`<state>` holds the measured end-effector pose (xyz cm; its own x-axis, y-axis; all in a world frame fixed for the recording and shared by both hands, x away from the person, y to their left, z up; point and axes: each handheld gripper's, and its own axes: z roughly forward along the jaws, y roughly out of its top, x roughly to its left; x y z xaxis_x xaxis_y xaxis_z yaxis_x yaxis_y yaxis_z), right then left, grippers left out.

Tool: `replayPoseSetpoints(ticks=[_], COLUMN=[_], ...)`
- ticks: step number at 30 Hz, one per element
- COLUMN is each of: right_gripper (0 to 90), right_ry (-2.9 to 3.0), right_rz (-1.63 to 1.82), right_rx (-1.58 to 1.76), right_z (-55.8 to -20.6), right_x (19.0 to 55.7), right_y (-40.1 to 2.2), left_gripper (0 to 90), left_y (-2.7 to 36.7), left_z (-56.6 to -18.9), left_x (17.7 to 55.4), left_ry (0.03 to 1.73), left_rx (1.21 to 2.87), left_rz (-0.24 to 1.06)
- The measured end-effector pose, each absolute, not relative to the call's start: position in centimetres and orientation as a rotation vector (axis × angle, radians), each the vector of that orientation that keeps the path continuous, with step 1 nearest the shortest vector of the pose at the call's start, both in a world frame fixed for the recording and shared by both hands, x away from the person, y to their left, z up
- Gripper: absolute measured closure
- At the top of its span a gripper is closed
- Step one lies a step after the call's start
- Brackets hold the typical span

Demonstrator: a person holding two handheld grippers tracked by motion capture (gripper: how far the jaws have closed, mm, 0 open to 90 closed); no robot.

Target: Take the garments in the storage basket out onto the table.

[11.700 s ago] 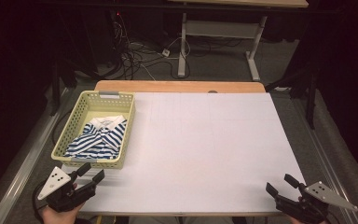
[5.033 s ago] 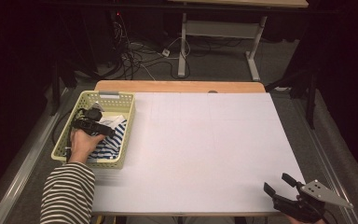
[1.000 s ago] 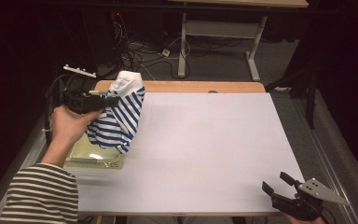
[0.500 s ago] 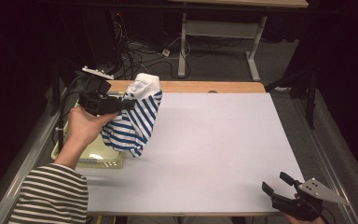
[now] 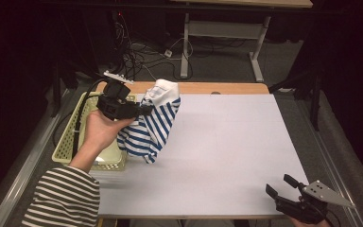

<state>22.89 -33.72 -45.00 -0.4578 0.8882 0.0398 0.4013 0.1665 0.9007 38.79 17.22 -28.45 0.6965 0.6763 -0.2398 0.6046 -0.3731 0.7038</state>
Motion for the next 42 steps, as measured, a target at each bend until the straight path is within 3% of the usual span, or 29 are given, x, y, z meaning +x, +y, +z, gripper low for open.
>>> replayPoseSetpoints(ticks=[42], right_gripper=[22.8], right_ry=[1.936], right_rz=[1.265], right_rx=[1.218], right_z=[-45.0], right_x=[22.8], right_y=[-33.8], left_gripper=[73.1], left_y=[8.6], left_z=[-32.5], left_x=[40.6], left_ry=[0.840], left_rx=[2.162], left_rz=[-0.004])
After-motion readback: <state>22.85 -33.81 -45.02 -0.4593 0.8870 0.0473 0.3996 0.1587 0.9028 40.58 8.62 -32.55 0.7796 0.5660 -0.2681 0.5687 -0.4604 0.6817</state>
